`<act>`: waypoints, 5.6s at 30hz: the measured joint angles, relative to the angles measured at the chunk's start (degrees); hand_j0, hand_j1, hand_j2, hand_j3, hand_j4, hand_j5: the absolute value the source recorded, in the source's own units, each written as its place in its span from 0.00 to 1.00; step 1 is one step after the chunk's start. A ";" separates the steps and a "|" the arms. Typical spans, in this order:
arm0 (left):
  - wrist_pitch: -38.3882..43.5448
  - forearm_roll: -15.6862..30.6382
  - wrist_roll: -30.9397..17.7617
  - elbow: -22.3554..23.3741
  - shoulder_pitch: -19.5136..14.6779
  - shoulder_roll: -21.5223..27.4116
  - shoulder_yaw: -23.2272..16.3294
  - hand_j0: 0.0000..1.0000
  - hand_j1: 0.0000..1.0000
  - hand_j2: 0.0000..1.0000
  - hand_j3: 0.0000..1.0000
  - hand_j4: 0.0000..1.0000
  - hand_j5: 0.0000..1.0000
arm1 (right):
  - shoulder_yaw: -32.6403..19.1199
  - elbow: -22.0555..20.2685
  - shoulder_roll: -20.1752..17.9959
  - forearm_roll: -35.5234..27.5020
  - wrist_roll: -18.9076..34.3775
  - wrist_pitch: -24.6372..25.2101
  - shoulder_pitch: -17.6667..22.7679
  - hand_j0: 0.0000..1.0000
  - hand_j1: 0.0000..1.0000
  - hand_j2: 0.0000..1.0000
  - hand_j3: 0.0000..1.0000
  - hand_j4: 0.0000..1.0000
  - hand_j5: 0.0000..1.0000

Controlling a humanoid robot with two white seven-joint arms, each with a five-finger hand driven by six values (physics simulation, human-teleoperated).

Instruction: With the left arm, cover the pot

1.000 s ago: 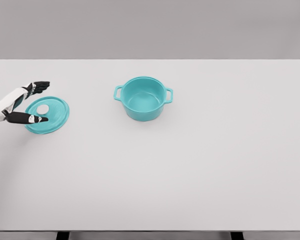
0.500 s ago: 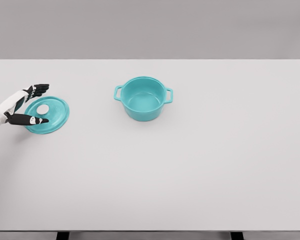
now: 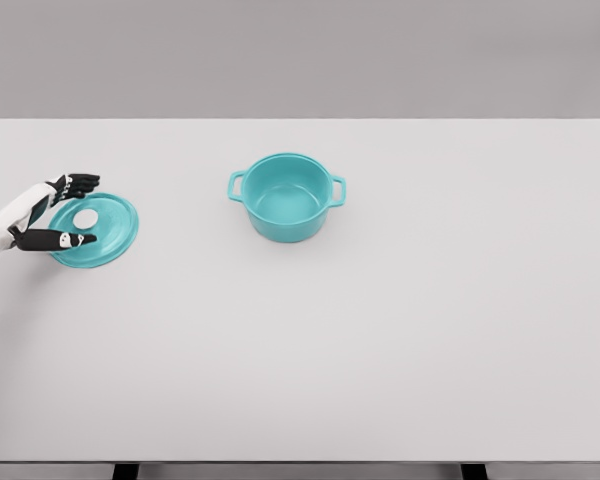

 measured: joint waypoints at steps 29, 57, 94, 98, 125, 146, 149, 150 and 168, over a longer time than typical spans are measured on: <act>-2.24 -1.99 -0.18 -2.19 -0.26 -0.45 -2.15 0.40 0.40 0.40 0.40 0.40 0.40 | 0.00 0.00 0.00 0.00 0.00 0.00 0.00 1.00 1.00 1.00 1.00 1.00 1.00; -2.27 -5.20 -0.21 -13.15 -5.54 -2.60 -2.07 0.40 0.40 0.40 0.40 0.40 0.40 | 0.00 0.00 0.00 -0.01 0.00 0.00 -0.09 1.00 1.00 1.00 1.00 1.00 1.00; -2.25 -14.46 -0.05 -7.02 -10.81 -21.74 -2.28 0.39 0.39 0.39 0.39 0.39 0.39 | 0.00 0.00 0.00 0.00 0.00 0.00 0.00 1.00 1.00 1.00 1.00 1.00 1.00; -2.24 -14.89 -0.02 -6.08 -10.90 -23.09 -2.49 0.39 0.39 0.39 0.39 0.39 0.39 | -0.01 0.00 0.00 -0.01 0.00 0.00 -0.09 1.00 1.00 1.00 1.00 1.00 1.00; -2.25 -15.16 -0.09 -5.16 -11.60 -25.65 -3.92 0.39 0.39 0.39 0.39 0.39 0.39 | -0.01 0.00 0.00 0.02 0.00 0.00 0.00 1.00 1.00 1.00 1.00 1.00 1.00; -2.25 -15.16 -0.20 -4.72 -11.60 -26.20 -3.93 0.39 0.39 0.39 0.39 0.39 0.39 | 0.00 0.00 0.00 0.00 0.00 0.00 0.00 1.00 1.00 1.00 1.00 1.00 1.00; -2.25 -15.17 -0.20 -4.76 -11.60 -26.23 -3.95 0.39 0.39 0.39 0.39 0.39 0.39 | -0.02 0.00 0.00 -0.01 0.00 0.00 -0.09 1.00 1.00 1.00 1.00 1.00 1.00; -2.25 -15.18 -0.20 -4.77 -11.60 -26.25 -3.95 0.39 0.39 0.39 0.39 0.39 0.39 | -0.01 0.00 0.00 0.00 0.00 0.00 0.00 1.00 1.00 1.00 1.00 1.00 1.00; -2.24 -15.24 -0.20 -4.48 -11.95 -26.57 -3.96 0.61 0.61 0.61 0.61 0.61 0.61 | 0.00 0.00 0.00 0.01 0.00 0.00 0.00 1.00 1.00 1.00 1.00 1.00 1.00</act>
